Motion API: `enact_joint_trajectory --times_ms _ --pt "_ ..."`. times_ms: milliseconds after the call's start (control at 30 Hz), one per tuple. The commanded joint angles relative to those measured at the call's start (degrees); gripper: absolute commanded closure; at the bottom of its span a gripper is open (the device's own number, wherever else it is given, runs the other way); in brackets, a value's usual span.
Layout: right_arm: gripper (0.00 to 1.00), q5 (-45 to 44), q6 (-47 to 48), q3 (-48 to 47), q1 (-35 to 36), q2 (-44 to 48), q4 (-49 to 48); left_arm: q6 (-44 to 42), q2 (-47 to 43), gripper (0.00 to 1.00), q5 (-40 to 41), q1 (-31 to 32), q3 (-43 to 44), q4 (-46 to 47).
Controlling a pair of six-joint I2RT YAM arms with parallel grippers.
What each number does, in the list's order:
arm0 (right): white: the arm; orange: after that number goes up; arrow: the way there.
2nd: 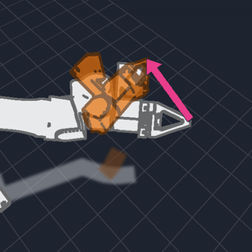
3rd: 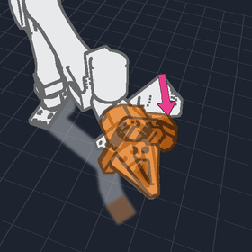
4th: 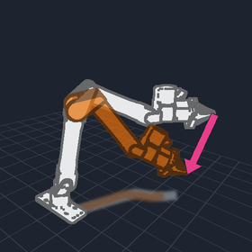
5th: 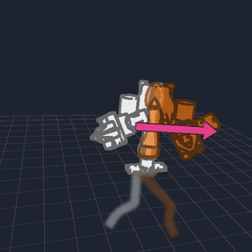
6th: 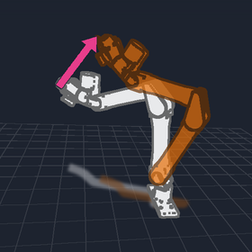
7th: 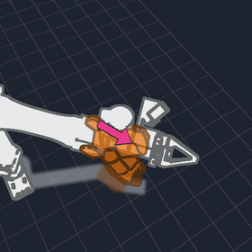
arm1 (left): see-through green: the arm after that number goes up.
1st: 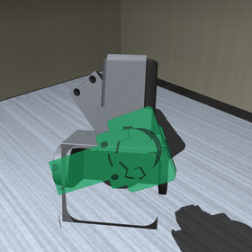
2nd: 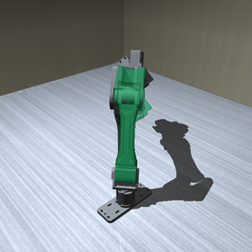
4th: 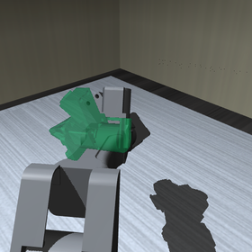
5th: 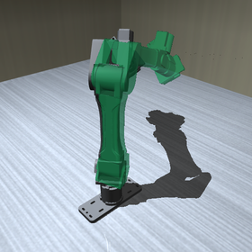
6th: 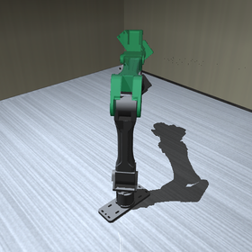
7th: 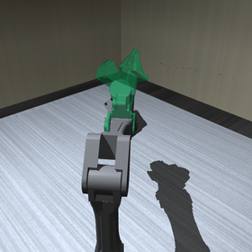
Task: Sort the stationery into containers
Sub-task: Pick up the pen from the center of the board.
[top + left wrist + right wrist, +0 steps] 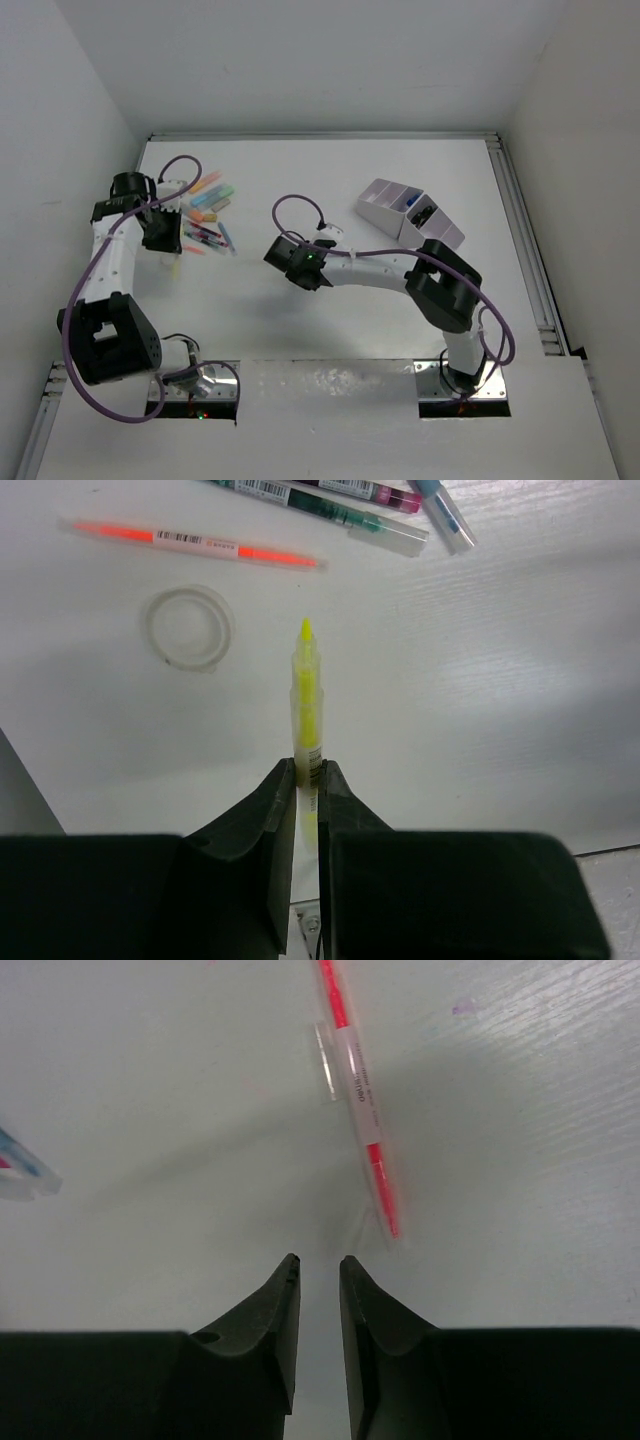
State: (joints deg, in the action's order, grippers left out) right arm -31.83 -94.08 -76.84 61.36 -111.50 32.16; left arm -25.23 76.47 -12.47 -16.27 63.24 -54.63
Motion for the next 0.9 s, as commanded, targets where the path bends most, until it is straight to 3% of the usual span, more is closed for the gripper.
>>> enact_joint_trajectory --times_ms 0,133,867 --pt "0.78 -0.1 0.3 -3.4 0.1 -2.4 0.2 -1.9 -2.4 1.0 -1.3 -1.3 1.1 0.8" --pt "0.75 -0.1 0.0 -3.8 -0.2 -4.1 1.0 -3.2 -2.7 1.0 -5.4 -2.5 0.6 0.1" --pt "0.77 1.2 0.9 -2.4 -1.6 -8.8 -0.1 -4.7 -1.6 1.0 -8.3 -6.0 3.1 -1.4"
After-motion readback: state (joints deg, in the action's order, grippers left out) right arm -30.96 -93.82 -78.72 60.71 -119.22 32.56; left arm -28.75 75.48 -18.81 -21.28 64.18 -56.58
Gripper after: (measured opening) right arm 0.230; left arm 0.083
